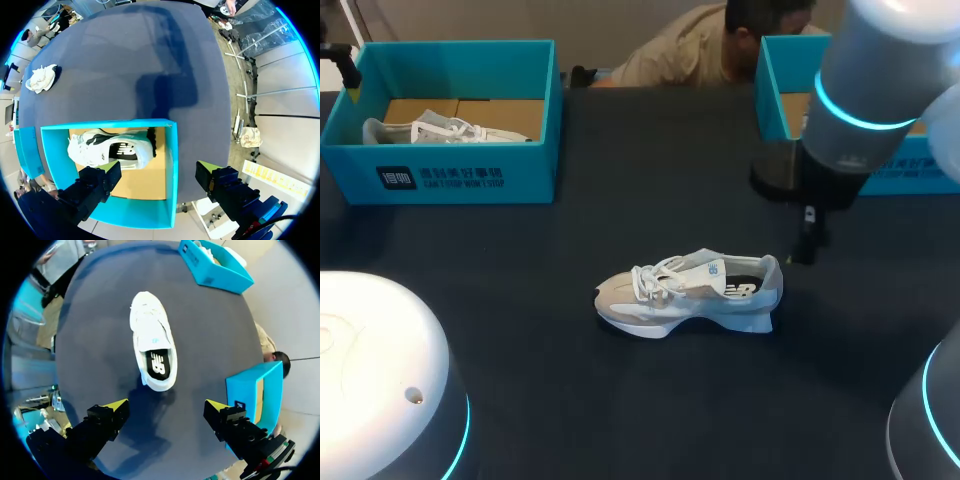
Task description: Take the shoe out of the shoebox, open the shoe tongue, remove and reinsert the insole, then place the shoe into the shoebox
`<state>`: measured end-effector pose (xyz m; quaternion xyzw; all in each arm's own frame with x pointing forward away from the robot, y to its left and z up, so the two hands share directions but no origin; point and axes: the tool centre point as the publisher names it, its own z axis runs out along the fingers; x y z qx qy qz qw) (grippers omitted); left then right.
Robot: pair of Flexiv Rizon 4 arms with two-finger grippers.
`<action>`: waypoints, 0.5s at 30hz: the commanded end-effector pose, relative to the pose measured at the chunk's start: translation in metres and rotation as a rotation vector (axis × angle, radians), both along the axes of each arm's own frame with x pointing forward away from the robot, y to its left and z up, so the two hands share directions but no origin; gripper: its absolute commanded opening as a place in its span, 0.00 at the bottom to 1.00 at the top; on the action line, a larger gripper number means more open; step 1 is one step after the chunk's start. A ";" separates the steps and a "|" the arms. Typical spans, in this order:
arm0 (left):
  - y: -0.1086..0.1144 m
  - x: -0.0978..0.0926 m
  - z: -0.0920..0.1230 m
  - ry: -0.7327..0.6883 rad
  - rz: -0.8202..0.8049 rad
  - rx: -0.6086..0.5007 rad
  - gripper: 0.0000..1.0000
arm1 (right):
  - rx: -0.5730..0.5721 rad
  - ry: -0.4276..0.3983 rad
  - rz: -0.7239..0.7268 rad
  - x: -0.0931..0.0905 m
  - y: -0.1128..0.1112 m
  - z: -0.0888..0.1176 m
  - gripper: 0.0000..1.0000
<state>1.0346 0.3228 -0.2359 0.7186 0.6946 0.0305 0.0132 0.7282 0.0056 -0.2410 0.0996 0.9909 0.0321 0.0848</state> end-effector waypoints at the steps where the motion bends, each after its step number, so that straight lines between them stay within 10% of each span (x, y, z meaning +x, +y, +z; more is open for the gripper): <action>1: 0.000 -0.002 0.001 -0.004 -0.001 0.002 1.00 | 0.268 -0.040 0.082 0.006 -0.014 -0.009 1.00; 15: 0.000 -0.002 0.001 -0.004 -0.001 0.002 1.00 | 0.480 0.026 0.202 0.011 -0.034 -0.036 1.00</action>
